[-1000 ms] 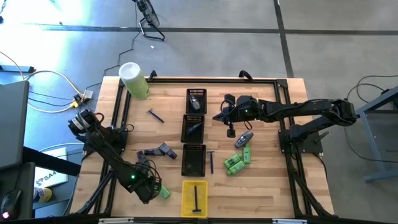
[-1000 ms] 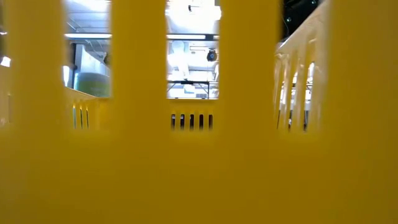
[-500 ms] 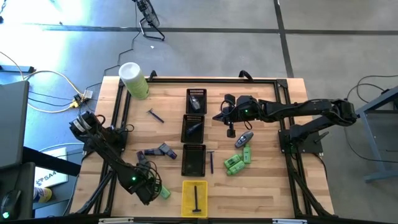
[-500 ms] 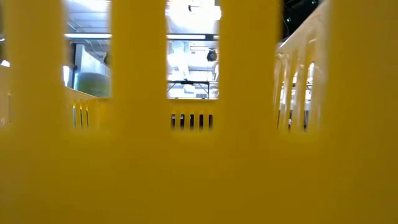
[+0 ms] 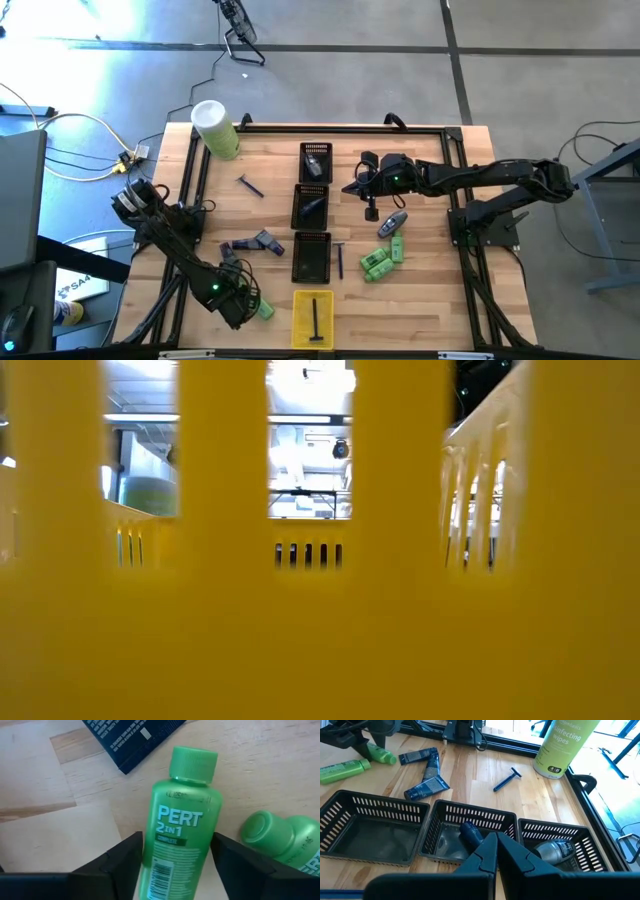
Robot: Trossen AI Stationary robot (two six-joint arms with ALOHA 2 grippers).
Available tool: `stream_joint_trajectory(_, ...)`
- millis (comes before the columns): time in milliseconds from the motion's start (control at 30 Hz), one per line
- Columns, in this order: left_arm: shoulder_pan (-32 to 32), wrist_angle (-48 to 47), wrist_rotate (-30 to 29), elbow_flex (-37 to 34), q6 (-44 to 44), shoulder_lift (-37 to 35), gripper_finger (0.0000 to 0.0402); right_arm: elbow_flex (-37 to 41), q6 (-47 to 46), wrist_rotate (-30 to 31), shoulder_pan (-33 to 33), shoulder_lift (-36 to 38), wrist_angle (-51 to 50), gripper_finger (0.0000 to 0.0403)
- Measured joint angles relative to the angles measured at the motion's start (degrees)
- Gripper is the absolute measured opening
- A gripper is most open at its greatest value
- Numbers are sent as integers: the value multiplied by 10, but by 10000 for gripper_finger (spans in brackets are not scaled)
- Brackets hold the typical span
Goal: Pick & Place Travel size toiletries
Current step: Put the green shampoo bottle into the bottom black bin
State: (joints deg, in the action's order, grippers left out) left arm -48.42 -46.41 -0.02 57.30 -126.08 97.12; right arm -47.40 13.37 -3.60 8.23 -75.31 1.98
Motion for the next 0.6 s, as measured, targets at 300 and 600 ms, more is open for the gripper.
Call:
stream_joint_trajectory(300,0,-4,-1,0,0,0,177,0,0,0,0,0,0,4)
stream_joint_trajectory(600,0,-2,-1,0,7,-1,178,0,0,0,0,0,0,4)
